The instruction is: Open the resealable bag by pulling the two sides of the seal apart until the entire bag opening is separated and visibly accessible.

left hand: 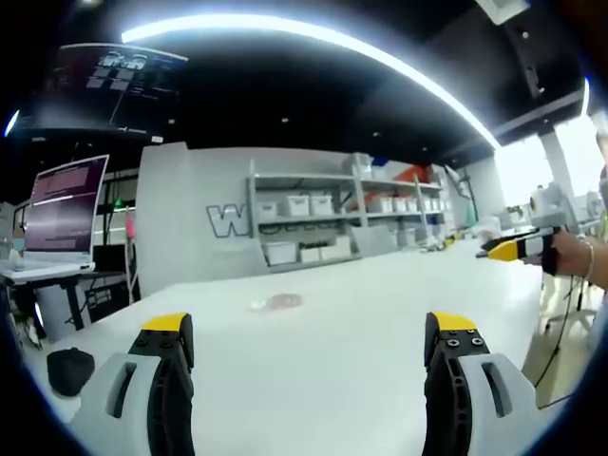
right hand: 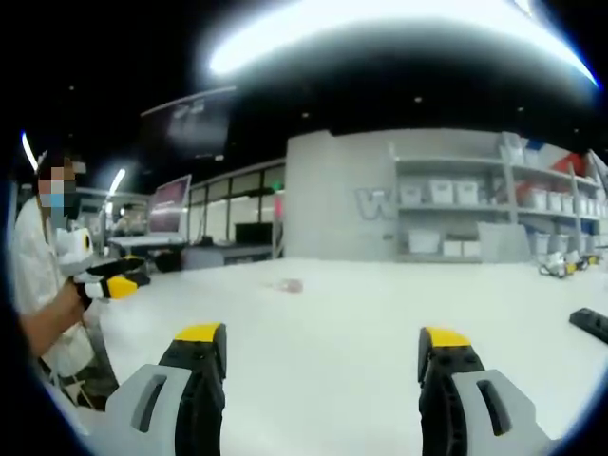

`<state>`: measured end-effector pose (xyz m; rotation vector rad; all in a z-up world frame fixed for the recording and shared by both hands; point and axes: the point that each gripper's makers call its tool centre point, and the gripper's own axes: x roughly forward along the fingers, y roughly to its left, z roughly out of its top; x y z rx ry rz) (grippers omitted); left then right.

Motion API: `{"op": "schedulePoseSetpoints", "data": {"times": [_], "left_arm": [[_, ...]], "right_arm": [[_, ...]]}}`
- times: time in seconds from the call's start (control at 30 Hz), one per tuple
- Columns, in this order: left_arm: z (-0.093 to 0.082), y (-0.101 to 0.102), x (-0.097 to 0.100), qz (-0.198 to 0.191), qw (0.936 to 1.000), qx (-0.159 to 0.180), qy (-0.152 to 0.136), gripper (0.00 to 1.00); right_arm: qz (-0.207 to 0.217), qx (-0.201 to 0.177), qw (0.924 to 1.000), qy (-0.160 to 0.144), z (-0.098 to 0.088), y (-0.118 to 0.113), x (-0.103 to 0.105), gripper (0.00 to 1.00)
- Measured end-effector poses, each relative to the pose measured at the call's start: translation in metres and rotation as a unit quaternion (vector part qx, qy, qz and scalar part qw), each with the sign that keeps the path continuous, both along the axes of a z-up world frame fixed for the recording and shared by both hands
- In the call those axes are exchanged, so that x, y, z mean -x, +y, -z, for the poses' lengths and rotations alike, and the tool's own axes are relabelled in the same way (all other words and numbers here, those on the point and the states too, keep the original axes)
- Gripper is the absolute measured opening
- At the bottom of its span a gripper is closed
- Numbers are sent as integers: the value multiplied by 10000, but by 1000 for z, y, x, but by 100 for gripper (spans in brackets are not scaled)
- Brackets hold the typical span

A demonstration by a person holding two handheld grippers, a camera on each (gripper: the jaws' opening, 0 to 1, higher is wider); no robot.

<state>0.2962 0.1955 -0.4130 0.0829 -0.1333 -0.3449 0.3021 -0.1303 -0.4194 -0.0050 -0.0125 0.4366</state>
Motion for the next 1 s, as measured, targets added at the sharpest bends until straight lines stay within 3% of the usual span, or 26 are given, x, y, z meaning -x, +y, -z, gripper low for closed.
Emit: {"op": "schedulePoseSetpoints", "data": {"times": [0.27,1.0], "left_arm": [[2,0,-3,37,9999,-48,161,99],[5,-3,-2,99,9997,-17,204,99]], "right_arm": [[-16,37,10000,45,1,2,1,84],[5,-7,9999,115,6,0,-1,84]]}}
